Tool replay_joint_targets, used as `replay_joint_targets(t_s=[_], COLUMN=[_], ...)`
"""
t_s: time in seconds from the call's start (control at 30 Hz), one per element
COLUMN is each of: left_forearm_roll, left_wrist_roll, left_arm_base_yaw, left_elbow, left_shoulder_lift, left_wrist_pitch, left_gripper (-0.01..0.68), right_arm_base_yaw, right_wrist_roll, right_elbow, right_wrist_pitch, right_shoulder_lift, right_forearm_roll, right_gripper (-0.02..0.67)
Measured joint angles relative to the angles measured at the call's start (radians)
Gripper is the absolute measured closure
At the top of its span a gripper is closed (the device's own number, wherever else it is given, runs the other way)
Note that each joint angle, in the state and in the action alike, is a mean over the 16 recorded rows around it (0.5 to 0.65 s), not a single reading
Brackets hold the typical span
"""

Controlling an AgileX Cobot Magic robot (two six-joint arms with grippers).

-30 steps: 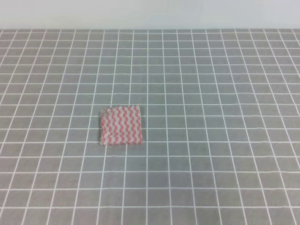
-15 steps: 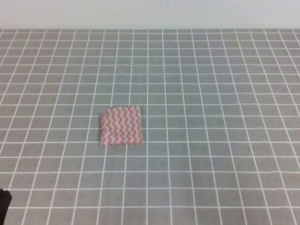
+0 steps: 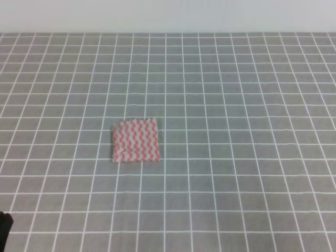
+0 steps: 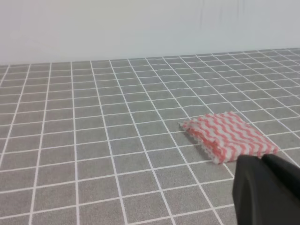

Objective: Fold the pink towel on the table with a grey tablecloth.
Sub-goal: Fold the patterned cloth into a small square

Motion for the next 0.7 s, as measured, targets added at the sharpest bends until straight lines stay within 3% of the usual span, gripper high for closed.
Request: replay_joint_targets(t_s=[0.47, 0.7], left_forearm_roll=[0.001, 0.000], left_wrist_roll=[-0.002, 0.000], left_arm_base_yaw=[0.000, 0.000], left_elbow=[0.003, 0.001], left_shoulder_lift=[0.001, 0.000], left_wrist_pitch=[0.000, 0.005], left_gripper=[0.675, 0.675], right_arm_base_yaw=[-0.408, -0.469], right_wrist_roll=[-0.102, -0.104], right_elbow=[0.056, 0.059], right_wrist_pitch=[0.196, 0.264], right_shoulder_lift=[-0.165, -0.223], right_forearm_roll=[0.076, 0.049], right_gripper=[0.664, 0.664])
